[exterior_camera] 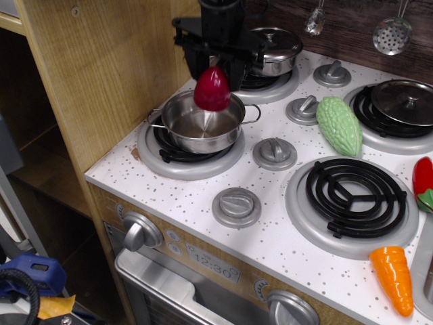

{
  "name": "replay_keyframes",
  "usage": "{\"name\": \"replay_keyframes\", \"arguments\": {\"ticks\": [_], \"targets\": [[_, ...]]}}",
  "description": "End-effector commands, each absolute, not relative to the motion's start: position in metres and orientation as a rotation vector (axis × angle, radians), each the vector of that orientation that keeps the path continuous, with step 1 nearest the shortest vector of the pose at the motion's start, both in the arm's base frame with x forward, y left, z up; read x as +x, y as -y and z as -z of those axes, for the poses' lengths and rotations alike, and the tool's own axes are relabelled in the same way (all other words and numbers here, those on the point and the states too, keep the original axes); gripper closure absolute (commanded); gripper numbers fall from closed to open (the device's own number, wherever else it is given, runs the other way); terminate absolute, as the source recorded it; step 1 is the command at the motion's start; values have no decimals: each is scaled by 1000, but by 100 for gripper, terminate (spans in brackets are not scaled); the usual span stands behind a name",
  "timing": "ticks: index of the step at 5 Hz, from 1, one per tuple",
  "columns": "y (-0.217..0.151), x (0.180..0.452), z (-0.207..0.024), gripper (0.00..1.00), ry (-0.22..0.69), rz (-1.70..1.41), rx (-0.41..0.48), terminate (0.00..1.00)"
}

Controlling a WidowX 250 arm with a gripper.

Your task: Put sweet potato in pan which is on stove

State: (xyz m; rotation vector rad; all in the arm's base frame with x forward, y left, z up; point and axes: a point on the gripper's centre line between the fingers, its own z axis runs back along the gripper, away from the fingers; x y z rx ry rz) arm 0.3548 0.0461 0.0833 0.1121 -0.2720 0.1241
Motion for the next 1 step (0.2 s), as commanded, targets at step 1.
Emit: {"name": "replay_keyframes", "arguments": {"ticks": [1], "targets": [[-47, 354, -94, 0, 360, -121, 69, 100]]}}
